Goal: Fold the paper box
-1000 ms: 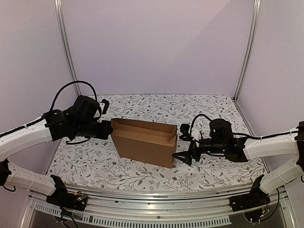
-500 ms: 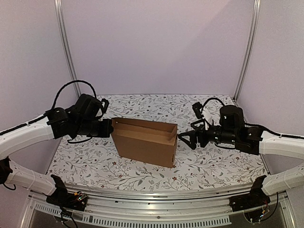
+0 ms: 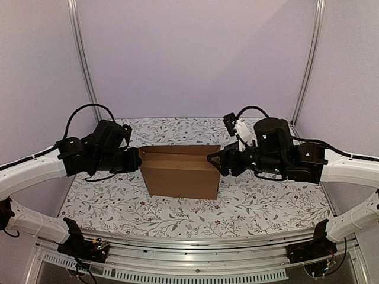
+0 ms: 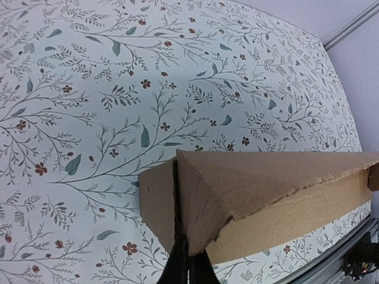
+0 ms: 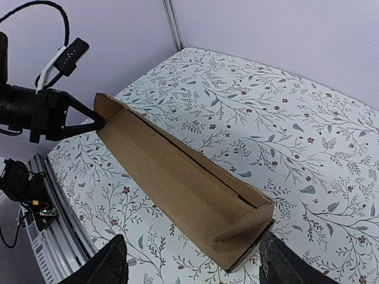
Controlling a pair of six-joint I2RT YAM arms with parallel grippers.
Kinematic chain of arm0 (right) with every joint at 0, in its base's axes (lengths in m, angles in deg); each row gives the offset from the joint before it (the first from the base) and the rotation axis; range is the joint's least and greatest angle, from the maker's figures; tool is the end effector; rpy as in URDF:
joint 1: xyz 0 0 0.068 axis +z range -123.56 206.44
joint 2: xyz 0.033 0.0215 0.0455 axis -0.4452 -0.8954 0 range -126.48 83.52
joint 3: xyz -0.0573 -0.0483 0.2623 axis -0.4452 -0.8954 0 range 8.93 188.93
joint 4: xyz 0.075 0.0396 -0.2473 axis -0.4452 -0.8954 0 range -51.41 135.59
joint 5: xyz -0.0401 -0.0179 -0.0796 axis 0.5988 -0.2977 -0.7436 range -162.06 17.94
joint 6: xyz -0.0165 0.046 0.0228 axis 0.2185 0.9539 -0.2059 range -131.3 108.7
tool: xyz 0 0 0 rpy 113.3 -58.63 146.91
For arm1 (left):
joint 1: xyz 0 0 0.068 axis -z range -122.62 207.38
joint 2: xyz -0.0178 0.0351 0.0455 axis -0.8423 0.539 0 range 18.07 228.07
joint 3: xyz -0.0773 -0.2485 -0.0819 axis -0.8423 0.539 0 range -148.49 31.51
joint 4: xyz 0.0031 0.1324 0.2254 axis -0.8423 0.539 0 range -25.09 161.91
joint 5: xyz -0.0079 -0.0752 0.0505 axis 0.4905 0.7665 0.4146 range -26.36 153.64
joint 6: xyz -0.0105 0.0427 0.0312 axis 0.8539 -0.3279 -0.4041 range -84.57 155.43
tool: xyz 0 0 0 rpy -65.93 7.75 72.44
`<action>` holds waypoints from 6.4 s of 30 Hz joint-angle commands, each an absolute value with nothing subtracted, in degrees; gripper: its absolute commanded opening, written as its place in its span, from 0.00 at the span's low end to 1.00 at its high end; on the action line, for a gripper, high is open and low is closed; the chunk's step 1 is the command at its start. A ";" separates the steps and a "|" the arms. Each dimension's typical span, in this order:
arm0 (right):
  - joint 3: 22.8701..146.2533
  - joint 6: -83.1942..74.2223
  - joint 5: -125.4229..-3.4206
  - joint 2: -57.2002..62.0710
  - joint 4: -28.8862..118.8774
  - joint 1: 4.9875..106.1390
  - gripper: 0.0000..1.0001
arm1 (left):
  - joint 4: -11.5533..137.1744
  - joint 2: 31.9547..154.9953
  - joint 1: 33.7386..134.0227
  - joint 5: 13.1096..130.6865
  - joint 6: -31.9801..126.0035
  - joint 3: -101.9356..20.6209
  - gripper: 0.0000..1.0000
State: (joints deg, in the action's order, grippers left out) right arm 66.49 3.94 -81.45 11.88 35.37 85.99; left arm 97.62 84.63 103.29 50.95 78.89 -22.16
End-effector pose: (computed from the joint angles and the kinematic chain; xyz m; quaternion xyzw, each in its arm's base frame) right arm 0.1511 0.2458 0.3178 -0.2746 0.7922 0.2737 0.4713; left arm 0.1748 -0.1693 0.2819 -0.0221 0.9209 -0.1914 0.3389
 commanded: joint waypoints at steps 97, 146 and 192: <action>78.71 16.41 -95.78 -0.39 24.47 84.77 0.43 | 102.11 85.90 106.07 49.40 83.67 -19.01 0.00; 69.06 20.23 -103.24 -9.22 30.90 87.26 0.00 | 101.31 85.67 105.98 51.85 82.20 -19.03 0.31; 72.46 16.74 -104.57 -10.04 30.35 87.28 0.00 | 98.40 91.04 91.70 70.01 67.60 -31.26 0.00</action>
State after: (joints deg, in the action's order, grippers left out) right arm 72.65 16.73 -106.67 -7.33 37.14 86.86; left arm 99.46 91.41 92.34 67.49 67.38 -34.73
